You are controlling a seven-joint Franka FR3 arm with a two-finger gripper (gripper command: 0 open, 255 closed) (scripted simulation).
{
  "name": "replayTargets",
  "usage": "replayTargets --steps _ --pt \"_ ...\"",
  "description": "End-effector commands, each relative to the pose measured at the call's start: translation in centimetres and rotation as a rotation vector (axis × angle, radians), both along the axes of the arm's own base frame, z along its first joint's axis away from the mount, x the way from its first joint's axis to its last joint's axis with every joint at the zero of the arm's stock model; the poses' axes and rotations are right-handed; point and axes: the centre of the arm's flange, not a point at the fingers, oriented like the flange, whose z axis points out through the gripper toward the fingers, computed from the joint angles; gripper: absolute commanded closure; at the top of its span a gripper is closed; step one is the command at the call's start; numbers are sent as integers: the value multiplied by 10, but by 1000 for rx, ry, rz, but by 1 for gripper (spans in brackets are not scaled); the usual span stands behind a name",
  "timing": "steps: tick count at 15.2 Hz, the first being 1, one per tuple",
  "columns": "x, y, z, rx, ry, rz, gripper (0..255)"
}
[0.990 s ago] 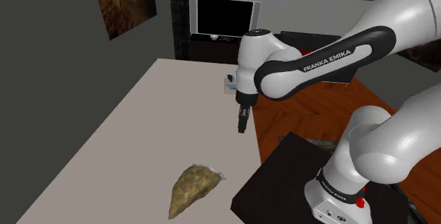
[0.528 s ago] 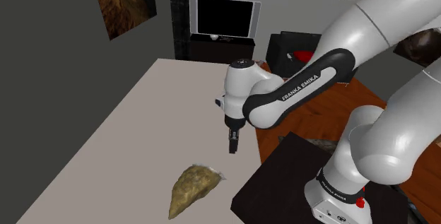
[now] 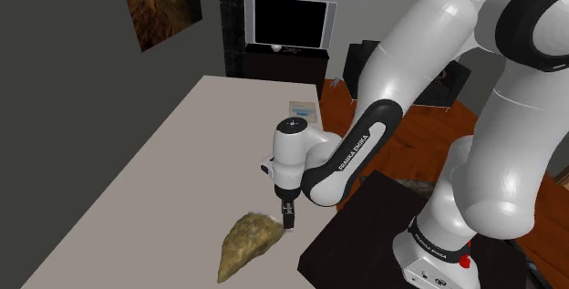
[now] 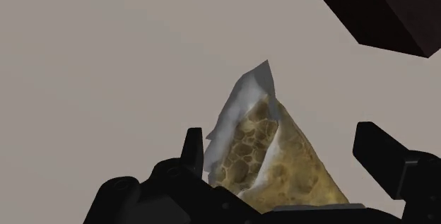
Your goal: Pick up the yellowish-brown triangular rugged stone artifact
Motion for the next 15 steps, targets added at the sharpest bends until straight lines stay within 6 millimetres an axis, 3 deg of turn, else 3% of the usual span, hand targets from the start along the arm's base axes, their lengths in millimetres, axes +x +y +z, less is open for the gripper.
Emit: replayTargets --steps 1,9,11,12,15 --pt "-1 13 -22 5 4 38 0" --pt "-2 14 -65 5 5 42 0" --pt "-2 14 -65 5 5 42 0" --pt "-1 15 -65 5 5 42 255" --pt "-1 15 -65 5 5 42 255"
